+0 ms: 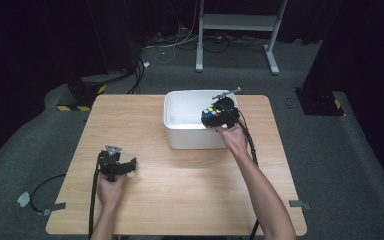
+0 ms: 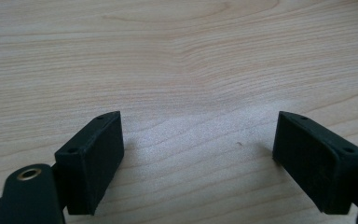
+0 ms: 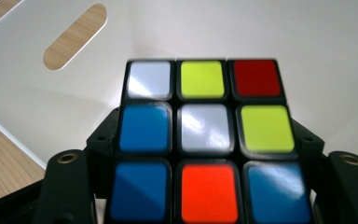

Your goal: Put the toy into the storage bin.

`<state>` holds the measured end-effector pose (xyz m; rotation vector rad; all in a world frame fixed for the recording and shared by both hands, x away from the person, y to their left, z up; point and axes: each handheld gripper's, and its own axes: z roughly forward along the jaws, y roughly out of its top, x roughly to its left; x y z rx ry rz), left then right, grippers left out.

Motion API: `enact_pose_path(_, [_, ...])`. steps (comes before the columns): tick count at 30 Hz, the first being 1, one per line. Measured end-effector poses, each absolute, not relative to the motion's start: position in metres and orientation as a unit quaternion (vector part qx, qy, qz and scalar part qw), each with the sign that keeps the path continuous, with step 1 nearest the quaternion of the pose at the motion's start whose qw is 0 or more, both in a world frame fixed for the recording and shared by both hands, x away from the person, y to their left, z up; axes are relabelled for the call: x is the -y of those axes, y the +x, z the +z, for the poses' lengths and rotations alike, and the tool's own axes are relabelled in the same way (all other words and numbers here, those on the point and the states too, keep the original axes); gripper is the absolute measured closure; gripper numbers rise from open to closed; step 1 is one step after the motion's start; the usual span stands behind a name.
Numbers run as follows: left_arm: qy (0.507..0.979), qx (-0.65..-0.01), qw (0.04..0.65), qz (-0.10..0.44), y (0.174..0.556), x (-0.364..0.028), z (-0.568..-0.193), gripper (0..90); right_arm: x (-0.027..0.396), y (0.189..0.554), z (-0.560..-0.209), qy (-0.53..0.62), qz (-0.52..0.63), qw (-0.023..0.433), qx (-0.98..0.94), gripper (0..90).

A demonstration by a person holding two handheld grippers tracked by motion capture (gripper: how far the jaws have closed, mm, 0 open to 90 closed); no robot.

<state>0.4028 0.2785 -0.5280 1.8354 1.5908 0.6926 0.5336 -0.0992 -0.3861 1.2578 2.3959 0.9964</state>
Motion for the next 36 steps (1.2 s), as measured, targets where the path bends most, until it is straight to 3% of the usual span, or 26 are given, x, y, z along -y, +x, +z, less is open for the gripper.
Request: enact_pose_path(36, [0.693, -0.6, 0.303, 0.261, 0.403, -0.279, -0.528, 16.7, 0.121, 0.513, -0.368, 0.416, 0.394, 0.148, -0.806, 36.2])
